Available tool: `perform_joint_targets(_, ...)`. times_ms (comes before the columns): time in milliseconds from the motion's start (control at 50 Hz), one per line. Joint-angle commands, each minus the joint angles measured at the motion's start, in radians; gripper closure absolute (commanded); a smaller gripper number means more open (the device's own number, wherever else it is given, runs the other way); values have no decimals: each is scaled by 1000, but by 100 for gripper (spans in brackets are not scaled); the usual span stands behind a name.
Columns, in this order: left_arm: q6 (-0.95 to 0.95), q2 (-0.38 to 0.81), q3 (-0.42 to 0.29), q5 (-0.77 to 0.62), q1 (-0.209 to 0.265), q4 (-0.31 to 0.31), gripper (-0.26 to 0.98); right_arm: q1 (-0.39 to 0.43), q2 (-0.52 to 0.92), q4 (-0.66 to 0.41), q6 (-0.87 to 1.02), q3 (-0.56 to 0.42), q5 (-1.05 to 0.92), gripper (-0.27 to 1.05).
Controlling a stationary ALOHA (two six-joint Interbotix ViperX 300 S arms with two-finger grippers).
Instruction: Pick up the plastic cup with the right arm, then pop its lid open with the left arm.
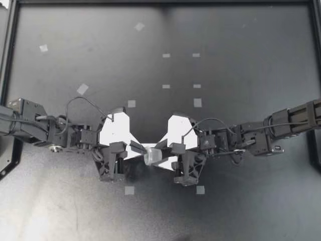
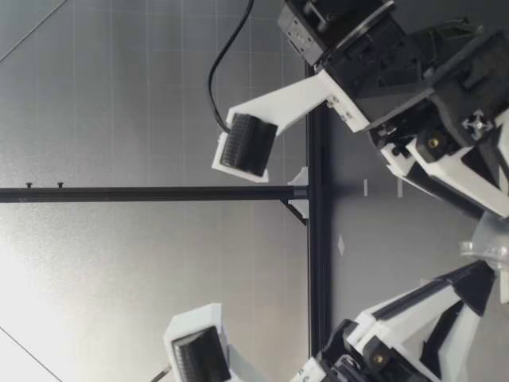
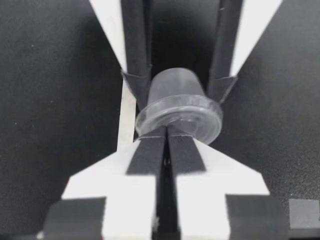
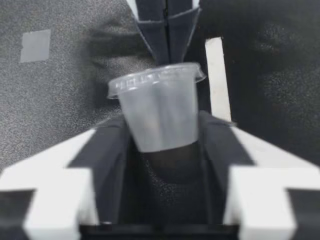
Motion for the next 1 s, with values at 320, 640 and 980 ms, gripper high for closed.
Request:
perform_joint_targets(320, -20, -150, 17, 2, 2, 2, 73, 9, -101, -21, 2, -2, 37, 45)
perform_joint_targets(640, -219, -477, 270, -624, -28, 0, 73, 14, -379, -38, 0, 176, -141, 45)
perform_joint_targets(980, -462, -500, 350, -752, -28, 28, 67, 12, -503, -46, -91, 371, -782, 45)
